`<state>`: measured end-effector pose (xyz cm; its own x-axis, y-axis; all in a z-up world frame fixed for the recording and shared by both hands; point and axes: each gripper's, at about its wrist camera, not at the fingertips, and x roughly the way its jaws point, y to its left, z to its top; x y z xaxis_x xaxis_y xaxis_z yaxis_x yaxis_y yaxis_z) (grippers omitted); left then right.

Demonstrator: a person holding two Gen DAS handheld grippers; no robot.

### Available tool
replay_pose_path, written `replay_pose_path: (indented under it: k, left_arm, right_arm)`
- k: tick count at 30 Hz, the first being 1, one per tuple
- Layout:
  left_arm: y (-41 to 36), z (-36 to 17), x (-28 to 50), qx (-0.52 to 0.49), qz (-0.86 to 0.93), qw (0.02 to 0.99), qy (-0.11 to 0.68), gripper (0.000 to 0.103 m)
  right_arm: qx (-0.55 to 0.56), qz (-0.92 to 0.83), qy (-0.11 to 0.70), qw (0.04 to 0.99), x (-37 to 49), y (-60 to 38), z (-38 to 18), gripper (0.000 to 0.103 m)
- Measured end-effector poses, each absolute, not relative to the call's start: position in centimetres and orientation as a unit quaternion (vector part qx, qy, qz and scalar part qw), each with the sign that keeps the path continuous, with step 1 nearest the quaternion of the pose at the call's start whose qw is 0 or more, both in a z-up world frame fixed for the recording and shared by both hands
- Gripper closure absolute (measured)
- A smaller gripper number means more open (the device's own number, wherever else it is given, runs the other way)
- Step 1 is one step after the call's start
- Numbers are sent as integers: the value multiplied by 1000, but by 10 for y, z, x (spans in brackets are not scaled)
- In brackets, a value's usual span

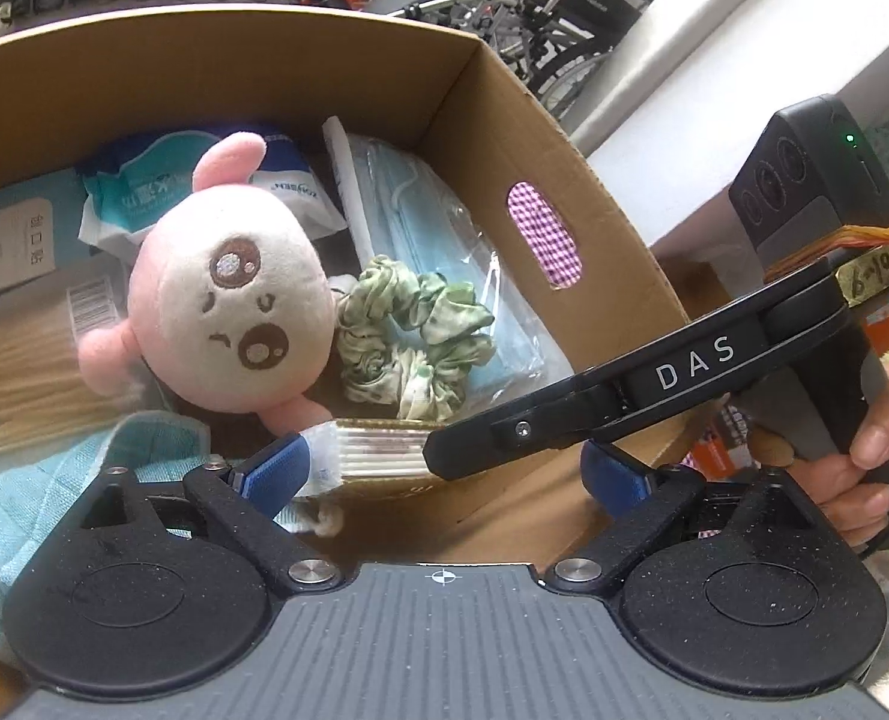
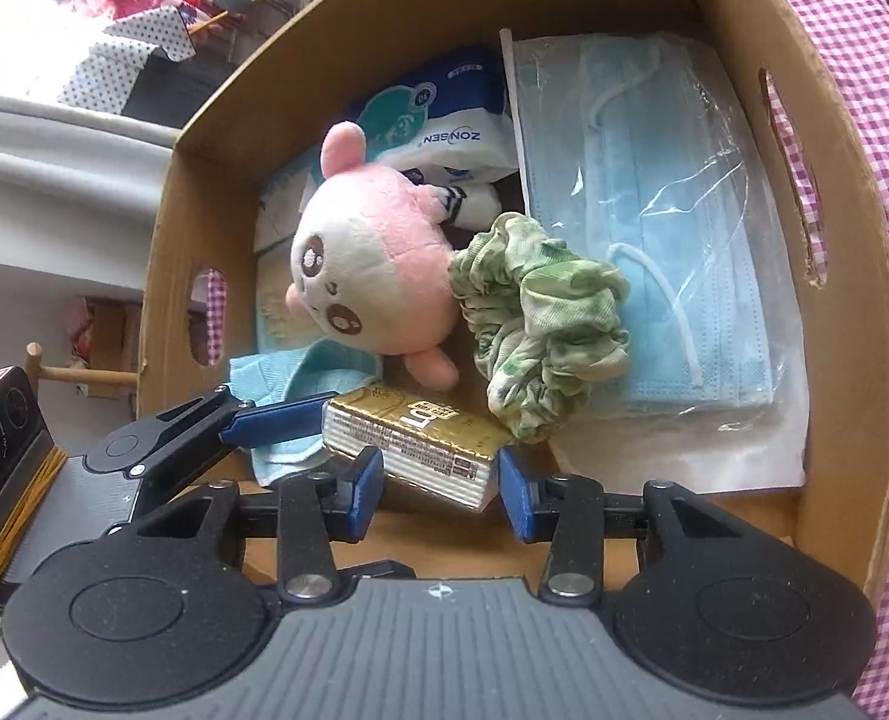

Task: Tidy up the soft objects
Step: 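Lower the gold packet into the box and open the right gripper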

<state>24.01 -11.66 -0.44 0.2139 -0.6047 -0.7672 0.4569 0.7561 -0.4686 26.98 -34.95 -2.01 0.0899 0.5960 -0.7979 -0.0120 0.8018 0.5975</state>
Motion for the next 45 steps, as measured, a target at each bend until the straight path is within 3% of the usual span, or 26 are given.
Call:
replay_pose_path:
  k: [15,21,32,39,45]
  left_arm:
    - [-34,45,201,-116,-318,839,426,5]
    - [6,55,185,-136,-286,862,396,5]
    - [43,56,171,-168,-276,870,373,5]
    - [54,58,163,-176,-283,874,354,5]
    - [63,56,158,-182,-278,876,350,5]
  right_arm:
    - [164,245,617,730,280,-327,10,59]
    - [124,260,649,705,283,-294,0,60]
    - [125,268,693,657,280,-270,-6,60]
    - [112,238,649,714,294,-281,24,59]
    - [127,197,677,697,304,-291,-3,59]
